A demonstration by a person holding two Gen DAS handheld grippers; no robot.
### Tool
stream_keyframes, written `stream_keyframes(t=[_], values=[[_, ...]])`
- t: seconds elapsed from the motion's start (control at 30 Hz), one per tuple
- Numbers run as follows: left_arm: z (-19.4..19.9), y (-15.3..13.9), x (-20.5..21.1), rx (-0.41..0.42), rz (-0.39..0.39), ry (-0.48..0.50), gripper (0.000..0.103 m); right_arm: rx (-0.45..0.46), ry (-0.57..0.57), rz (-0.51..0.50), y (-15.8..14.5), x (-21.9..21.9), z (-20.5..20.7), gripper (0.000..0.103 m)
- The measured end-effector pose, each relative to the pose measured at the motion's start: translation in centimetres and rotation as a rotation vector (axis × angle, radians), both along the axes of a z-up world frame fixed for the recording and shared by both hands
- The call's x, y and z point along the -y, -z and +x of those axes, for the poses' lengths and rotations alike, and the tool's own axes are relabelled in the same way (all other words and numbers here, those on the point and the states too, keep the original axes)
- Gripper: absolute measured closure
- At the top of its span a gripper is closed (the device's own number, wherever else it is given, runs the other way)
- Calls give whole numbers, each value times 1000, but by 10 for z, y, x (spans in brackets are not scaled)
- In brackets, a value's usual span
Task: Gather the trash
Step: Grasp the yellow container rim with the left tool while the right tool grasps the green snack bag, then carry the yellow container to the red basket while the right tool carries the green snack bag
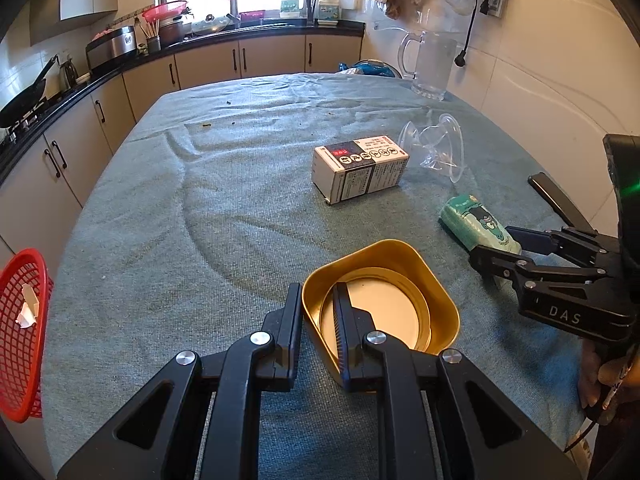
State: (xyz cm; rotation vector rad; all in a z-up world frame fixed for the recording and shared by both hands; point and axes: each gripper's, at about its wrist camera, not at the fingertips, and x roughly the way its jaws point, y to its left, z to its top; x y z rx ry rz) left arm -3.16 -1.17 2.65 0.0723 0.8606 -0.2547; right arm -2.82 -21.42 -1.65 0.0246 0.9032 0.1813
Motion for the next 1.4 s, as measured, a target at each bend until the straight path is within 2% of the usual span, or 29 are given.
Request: stream_keyframes(t=[0.1,0.17,0.47,0.7,0.97,1.4], values=[[-1,-1,0,5,-2,-1,89,6,8,6,-1,3,-3,60],[-3,-3,-2,12,-5,-3,89,11,16,22,-3,4,-7,62],[-9,-13,-14,38,-19,-29,89,101,-19,68,-35,-12,-28,62],[-23,-25,-29,69,-31,-53,89,121,-46,96,-49,-27,-40,62],[-60,-54,-53,142,-62,-72,89,180,-84,118,-78,-48,-76,62],[-96,-78,-81,206,-104,-101,89,258,-136,118,-113,-74,-117,62]])
